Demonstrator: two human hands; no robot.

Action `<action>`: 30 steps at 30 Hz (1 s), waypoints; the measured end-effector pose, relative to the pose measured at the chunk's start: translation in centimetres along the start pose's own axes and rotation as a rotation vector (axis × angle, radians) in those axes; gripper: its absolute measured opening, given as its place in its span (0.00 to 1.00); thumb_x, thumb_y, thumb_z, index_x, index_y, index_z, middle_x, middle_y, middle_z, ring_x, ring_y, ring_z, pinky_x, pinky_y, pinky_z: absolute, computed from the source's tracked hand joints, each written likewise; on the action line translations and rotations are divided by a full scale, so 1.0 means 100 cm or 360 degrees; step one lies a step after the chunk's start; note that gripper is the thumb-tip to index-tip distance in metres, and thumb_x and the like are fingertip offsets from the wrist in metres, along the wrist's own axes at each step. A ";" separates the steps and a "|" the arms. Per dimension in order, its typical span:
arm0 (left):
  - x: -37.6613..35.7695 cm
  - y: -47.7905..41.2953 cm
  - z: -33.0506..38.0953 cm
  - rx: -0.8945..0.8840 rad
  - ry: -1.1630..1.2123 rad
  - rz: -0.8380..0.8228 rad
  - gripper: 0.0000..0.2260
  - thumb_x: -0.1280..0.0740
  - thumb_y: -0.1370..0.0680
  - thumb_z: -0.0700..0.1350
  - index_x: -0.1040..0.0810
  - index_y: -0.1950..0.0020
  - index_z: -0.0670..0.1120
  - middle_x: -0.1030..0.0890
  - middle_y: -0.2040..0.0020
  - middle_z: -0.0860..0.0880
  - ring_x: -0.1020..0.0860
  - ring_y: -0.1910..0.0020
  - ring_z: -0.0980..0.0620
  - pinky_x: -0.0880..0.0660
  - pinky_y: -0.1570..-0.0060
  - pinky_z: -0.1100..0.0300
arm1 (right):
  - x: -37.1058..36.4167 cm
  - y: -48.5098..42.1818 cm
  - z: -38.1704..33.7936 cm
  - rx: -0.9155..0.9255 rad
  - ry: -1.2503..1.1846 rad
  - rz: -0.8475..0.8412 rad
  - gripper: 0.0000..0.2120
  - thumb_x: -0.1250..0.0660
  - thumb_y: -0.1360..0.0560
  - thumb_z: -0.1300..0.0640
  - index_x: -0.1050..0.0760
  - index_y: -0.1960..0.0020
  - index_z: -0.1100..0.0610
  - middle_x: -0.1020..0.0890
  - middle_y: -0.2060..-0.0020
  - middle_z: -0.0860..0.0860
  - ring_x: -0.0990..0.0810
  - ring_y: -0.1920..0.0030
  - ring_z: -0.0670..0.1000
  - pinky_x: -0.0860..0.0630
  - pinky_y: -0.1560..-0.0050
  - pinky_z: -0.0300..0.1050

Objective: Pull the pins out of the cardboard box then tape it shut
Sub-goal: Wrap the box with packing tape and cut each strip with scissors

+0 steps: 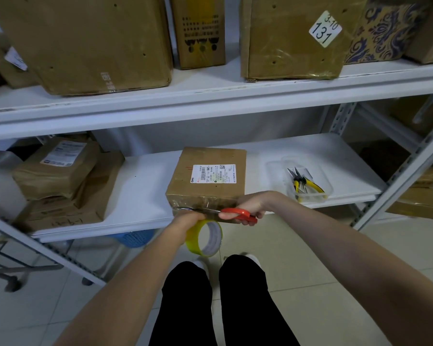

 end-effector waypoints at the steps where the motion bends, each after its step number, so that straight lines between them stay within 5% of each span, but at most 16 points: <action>1: 0.001 -0.001 -0.001 0.0022 -0.0013 0.0003 0.25 0.24 0.40 0.41 0.20 0.44 0.45 0.18 0.45 0.43 0.20 0.46 0.44 0.24 0.41 0.46 | 0.003 0.000 0.000 0.0042 0.0013 0.0055 0.26 0.38 0.31 0.28 0.32 0.64 0.52 0.26 0.70 0.48 0.27 0.71 0.47 0.39 0.70 0.38; 5: 0.005 0.002 0.006 0.0020 -0.0223 0.0102 0.19 0.27 0.33 0.36 0.21 0.43 0.42 0.19 0.44 0.42 0.21 0.44 0.42 0.24 0.41 0.48 | 0.010 0.003 -0.003 0.0167 0.0129 0.0200 0.23 0.36 0.28 0.33 0.30 0.66 0.53 0.25 0.75 0.45 0.24 0.75 0.44 0.36 0.72 0.37; 10: 0.018 0.008 0.020 -0.0111 -0.1142 0.0295 0.19 0.33 0.33 0.43 0.23 0.42 0.49 0.20 0.44 0.47 0.22 0.46 0.46 0.29 0.56 0.60 | 0.015 0.008 -0.008 0.0197 0.0217 0.0258 0.22 0.33 0.29 0.35 0.26 0.64 0.55 0.23 0.74 0.47 0.23 0.74 0.44 0.32 0.68 0.38; 15: 0.020 0.023 0.031 -0.0240 -0.1178 0.0418 0.08 0.37 0.26 0.41 0.21 0.50 0.43 0.20 0.49 0.44 0.23 0.48 0.45 0.30 0.55 0.60 | 0.000 0.010 -0.007 0.0039 0.0319 -0.0006 0.27 0.34 0.30 0.32 0.27 0.52 0.57 0.26 0.68 0.49 0.27 0.71 0.49 0.34 0.68 0.39; 19: 0.023 0.039 0.046 -0.0413 -0.1125 0.0500 0.08 0.39 0.26 0.40 0.20 0.58 0.42 0.18 0.54 0.43 0.23 0.56 0.46 0.30 0.58 0.60 | -0.008 0.014 0.003 -0.0187 0.0308 -0.0092 0.28 0.40 0.27 0.30 0.34 0.44 0.53 0.30 0.58 0.50 0.31 0.65 0.49 0.29 0.55 0.42; 24: 0.022 0.047 0.057 -0.0467 -0.1097 0.0407 0.06 0.37 0.27 0.39 0.20 0.60 0.44 0.19 0.55 0.45 0.25 0.56 0.49 0.30 0.56 0.61 | 0.009 0.034 0.012 -0.0189 0.0578 -0.0037 0.20 0.33 0.28 0.38 0.29 0.60 0.55 0.29 0.68 0.50 0.30 0.67 0.50 0.31 0.59 0.42; 28: 0.012 0.054 0.058 -0.0455 -0.0796 0.0326 0.09 0.33 0.27 0.38 0.23 0.66 0.48 0.22 0.63 0.53 0.25 0.55 0.51 0.29 0.53 0.61 | 0.031 0.061 0.018 0.0261 -0.0246 0.0258 0.11 0.30 0.26 0.50 0.26 0.53 0.56 0.24 0.61 0.51 0.26 0.62 0.46 0.31 0.63 0.37; 30: 0.010 0.058 0.062 -0.0486 -0.0761 0.0326 0.09 0.32 0.27 0.39 0.23 0.67 0.49 0.22 0.64 0.53 0.24 0.55 0.50 0.26 0.52 0.58 | 0.047 0.062 0.032 0.0283 -0.0638 0.0559 0.13 0.29 0.26 0.48 0.25 0.52 0.57 0.23 0.62 0.51 0.25 0.62 0.47 0.30 0.61 0.38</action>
Point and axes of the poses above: each hand's wrist, its own y-axis away from the middle knuckle, its own x-axis out of the back of the hand, z = x × y, the point moved 7 cm from there along -y, towards the middle knuckle
